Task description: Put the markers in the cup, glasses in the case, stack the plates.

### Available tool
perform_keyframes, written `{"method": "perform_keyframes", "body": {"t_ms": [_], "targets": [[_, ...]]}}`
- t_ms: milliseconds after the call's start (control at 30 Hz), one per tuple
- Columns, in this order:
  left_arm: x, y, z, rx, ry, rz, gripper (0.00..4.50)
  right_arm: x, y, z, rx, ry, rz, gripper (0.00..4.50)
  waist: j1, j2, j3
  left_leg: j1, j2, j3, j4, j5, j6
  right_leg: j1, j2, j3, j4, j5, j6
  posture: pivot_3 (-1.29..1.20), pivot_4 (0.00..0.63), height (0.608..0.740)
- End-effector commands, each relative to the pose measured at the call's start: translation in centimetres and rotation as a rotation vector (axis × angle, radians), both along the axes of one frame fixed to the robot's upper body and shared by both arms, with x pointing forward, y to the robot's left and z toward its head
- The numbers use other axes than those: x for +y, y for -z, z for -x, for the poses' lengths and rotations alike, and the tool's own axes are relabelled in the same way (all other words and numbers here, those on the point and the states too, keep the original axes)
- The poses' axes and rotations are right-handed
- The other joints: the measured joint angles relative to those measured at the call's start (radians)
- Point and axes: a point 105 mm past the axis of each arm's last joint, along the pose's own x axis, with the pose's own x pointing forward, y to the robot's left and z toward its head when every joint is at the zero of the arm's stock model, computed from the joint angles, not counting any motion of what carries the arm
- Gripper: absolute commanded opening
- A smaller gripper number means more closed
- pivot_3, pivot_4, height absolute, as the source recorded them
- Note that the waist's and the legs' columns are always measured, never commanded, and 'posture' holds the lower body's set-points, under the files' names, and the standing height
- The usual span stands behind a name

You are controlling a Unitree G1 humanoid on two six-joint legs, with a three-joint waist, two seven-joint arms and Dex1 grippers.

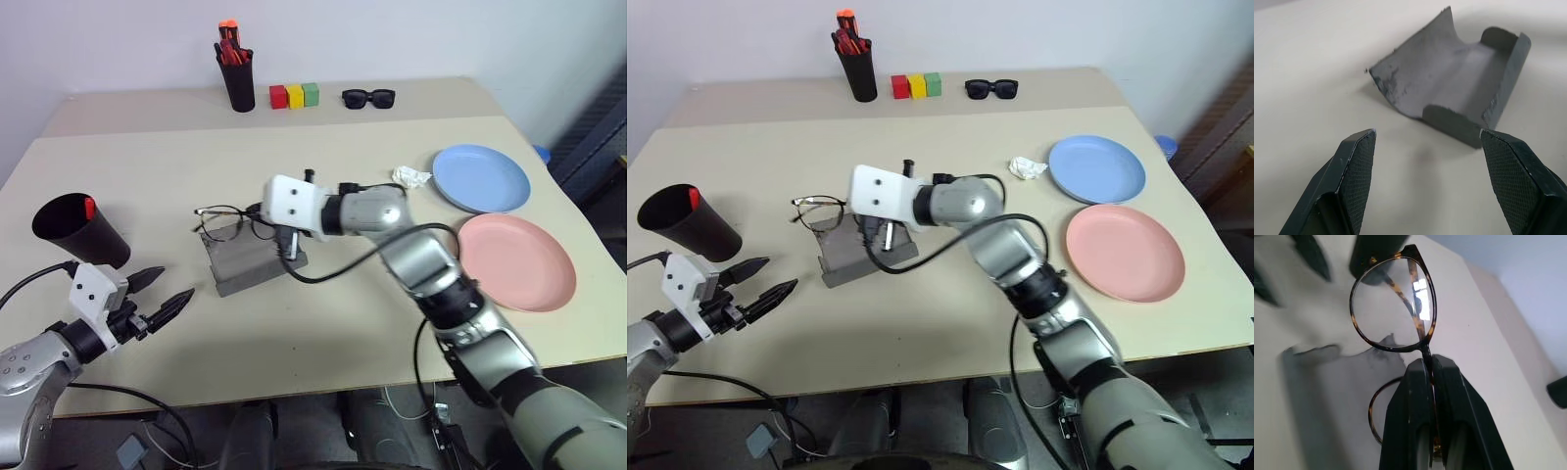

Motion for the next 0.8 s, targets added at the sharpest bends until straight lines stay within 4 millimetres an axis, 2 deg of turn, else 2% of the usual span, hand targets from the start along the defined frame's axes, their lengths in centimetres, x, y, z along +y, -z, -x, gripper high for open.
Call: {"method": "perform_keyframes", "body": {"t_ms": [33, 167, 400, 500, 567, 600, 633, 667, 800], "targets": [[0.1, -0.9, 0.8, -0.025, -0.006, -0.007, 3.50, 1.1, 0.3, -0.4, -0.037, -0.008, 0.000, 0.09, 0.001, 0.000, 0.000, 0.000, 0.000, 0.000, 0.000, 0.000, 0.000, 0.000, 0.000, 0.000, 0.000, 0.000, 0.000, 0.00, 0.150, 0.740], [-0.3, -0.9, 1.2, -0.026, -0.012, -0.003, 3.50, 0.2, 2.5, 0.5, 0.007, -0.042, 0.089, 0.09, 0.002, 0.000, 0.000, -0.001, 0.000, 0.000, 0.000, 0.000, 0.000, -0.001, 0.000, 0.000, 0.000, 0.000, 0.000, 0.00, 0.150, 0.740], [-0.3, -0.9, 0.9, -0.034, -0.016, -0.006, 3.50, -1.6, 4.8, 1.7, 0.089, -0.048, 0.190, 0.09, -0.001, 0.000, 0.000, -0.001, 0.000, 0.000, 0.000, 0.000, 0.000, -0.001, 0.000, 0.000, 0.000, 0.000, 0.000, 0.00, 0.150, 0.740], [-0.2, -1.3, 0.1, -0.055, -0.029, -0.001, 3.50, -1.6, 4.3, 1.1, 0.028, -0.022, 0.188, 0.92, -0.001, 0.000, 0.000, 0.000, 0.000, 0.000, 0.000, 0.000, 0.000, -0.001, 0.001, 0.000, 0.000, 0.000, 0.000, 0.00, 0.150, 0.740], [-0.1, -1.5, -0.3, -0.052, -0.029, 0.019, 3.50, -1.4, 3.5, 1.1, 0.033, -0.014, 0.138, 1.92, -0.001, 0.000, 0.000, 0.000, 0.000, 0.000, 0.000, 0.000, 0.000, -0.001, 0.001, 0.000, 0.000, 0.000, 0.000, 0.00, 0.150, 0.740], [-0.1, -1.7, -0.7, -0.048, -0.037, 0.041, 2.94, -1.3, 3.0, 1.2, 0.032, -0.010, 0.112, 2.41, -0.001, 0.000, 0.000, 0.000, 0.000, 0.000, 0.000, 0.000, 0.000, -0.001, 0.001, 0.000, 0.000, 0.000, 0.000, 0.00, 0.150, 0.740], [-0.1, -2.0, -1.1, -0.051, -0.040, 0.068, 2.67, -1.3, 2.4, 1.2, 0.023, -0.009, 0.082, 2.87, 0.000, 0.000, 0.000, 0.000, 0.000, 0.000, 0.000, 0.000, 0.000, -0.001, 0.000, 0.000, 0.000, 0.000, 0.000, 0.00, 0.150, 0.740], [-0.3, -2.4, -1.6, -0.046, -0.036, 0.106, 2.17, -1.3, 2.0, 1.4, 0.011, -0.013, 0.061, 3.45, 0.001, 0.000, 0.000, -0.001, 0.000, 0.000, 0.000, 0.000, 0.000, -0.001, 0.001, 0.000, 0.000, 0.000, 0.000, 0.00, 0.150, 0.740], [-1.2, -3.7, -5.0, -0.058, -0.079, 0.093, 0.08, -2.2, 0.5, 2.7, 0.010, -0.063, -0.009, 3.46, 0.010, -0.001, 0.000, -0.001, 0.000, -0.001, 0.000, 0.000, 0.000, -0.001, 0.000, -0.001, 0.001, 0.002, 0.004, 0.00, 0.150, 0.740]]}}
